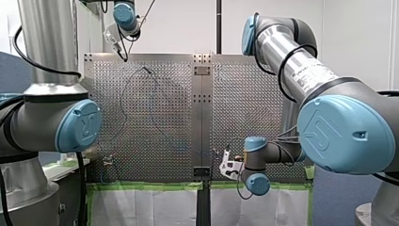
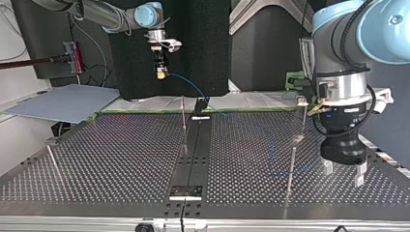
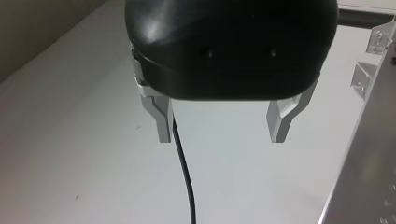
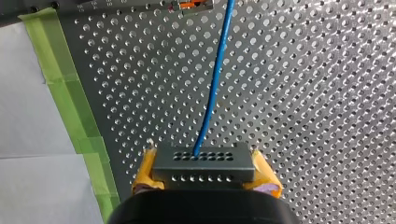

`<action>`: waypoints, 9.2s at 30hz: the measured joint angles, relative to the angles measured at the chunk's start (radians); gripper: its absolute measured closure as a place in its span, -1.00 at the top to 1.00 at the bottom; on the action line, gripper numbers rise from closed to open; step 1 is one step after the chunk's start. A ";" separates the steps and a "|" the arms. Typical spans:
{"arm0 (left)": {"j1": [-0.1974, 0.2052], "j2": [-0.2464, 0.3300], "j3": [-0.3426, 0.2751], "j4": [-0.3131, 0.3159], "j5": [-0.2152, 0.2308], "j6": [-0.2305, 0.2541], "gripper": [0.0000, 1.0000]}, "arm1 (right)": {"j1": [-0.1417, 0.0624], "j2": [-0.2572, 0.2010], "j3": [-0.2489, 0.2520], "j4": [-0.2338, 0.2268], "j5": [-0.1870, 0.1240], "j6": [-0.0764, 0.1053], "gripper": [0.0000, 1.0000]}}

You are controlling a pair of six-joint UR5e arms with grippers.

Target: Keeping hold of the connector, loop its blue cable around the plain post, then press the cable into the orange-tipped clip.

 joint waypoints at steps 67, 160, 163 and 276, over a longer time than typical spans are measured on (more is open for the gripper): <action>-0.019 -0.122 0.007 -0.346 0.041 0.255 1.00 | 0.006 0.000 -0.005 0.020 -0.002 -0.001 -1.00; -0.276 -0.376 0.022 -0.015 -0.189 0.837 1.00 | 0.006 0.000 -0.006 0.026 0.005 0.008 -1.00; -0.268 -0.377 0.022 -0.013 -0.179 0.835 1.00 | 0.006 0.000 -0.006 0.026 0.004 0.008 -1.00; -0.152 -0.585 0.029 0.224 -0.367 1.219 1.00 | 0.046 0.001 -0.013 0.030 0.000 -0.006 -1.00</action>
